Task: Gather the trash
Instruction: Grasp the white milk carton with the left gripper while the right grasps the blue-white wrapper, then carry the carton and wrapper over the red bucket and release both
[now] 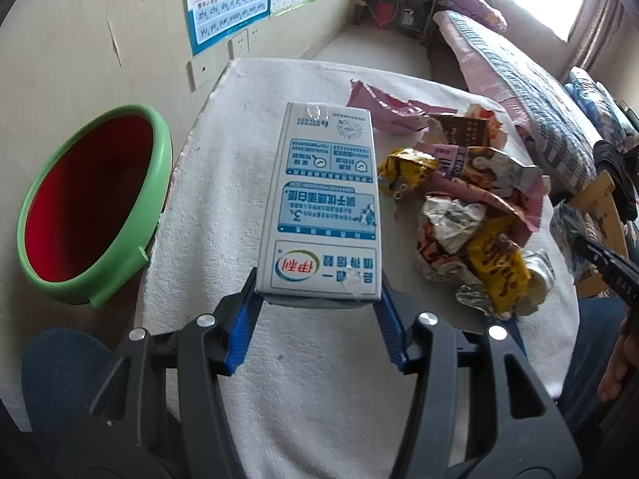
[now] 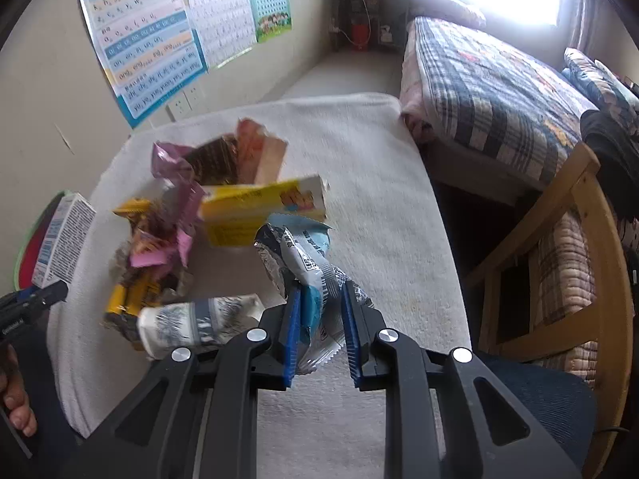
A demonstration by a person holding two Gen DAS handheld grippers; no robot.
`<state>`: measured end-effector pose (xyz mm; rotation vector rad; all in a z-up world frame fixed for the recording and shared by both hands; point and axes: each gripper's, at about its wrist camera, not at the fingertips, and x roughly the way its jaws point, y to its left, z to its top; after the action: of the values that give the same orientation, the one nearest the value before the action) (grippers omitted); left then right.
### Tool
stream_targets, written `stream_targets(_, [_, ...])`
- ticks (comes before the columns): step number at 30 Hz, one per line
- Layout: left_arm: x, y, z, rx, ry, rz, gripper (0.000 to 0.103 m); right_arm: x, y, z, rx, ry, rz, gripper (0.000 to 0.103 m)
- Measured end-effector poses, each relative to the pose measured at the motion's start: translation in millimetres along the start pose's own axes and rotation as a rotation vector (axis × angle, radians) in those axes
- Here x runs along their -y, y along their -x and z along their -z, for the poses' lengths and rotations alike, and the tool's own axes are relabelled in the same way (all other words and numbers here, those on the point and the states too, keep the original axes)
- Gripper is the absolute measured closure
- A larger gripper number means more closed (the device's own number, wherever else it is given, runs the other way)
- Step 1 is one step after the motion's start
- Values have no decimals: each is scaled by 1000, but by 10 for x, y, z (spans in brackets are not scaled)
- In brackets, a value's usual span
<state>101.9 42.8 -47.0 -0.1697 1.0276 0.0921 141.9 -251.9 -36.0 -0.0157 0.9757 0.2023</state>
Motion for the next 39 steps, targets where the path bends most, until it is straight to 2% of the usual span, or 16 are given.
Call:
stream_targets(7, [0, 122, -6, 23, -11, 10, 51, -105, 225, -88, 47, 3, -21, 84])
stream_targets(18, [-168, 244, -20, 50, 10, -6, 51, -386, 355, -217, 84, 49, -49, 84])
stream_targets(29, [-638, 399, -81, 84, 94, -51, 51, -906, 336, -287, 92, 117, -125, 84])
stream_targets(39, [-1146, 554, -42, 102, 183, -104, 51, -1549, 263, -386, 95, 200, -220, 84])
